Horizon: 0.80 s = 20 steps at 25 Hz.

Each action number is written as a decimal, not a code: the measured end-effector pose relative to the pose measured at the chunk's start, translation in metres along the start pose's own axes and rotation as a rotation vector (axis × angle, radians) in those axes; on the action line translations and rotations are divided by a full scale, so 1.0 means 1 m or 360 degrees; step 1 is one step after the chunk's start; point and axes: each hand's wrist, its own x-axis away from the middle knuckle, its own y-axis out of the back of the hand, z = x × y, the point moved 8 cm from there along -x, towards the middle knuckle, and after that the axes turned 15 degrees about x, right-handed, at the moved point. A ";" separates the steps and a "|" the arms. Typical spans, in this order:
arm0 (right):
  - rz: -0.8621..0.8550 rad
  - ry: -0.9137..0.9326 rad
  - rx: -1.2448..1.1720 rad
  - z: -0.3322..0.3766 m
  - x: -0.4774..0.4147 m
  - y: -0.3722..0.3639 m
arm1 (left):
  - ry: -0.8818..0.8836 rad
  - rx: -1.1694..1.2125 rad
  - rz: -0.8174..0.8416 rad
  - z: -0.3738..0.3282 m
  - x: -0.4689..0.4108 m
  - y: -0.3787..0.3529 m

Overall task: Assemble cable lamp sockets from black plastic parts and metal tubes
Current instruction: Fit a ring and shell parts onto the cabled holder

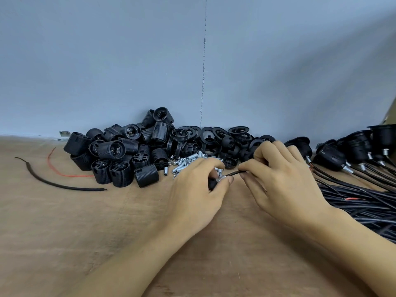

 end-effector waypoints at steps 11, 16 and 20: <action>0.0795 -0.0063 -0.0409 -0.010 0.016 -0.045 | 0.0294 0.0295 0.0348 0.020 0.005 -0.010; 0.0878 -0.0084 -0.0406 -0.013 0.021 -0.056 | 0.0248 0.0043 0.0280 0.019 0.006 -0.006; 0.0905 -0.0161 -0.0423 -0.016 0.023 -0.059 | 0.0352 0.0123 0.0192 0.024 0.006 -0.003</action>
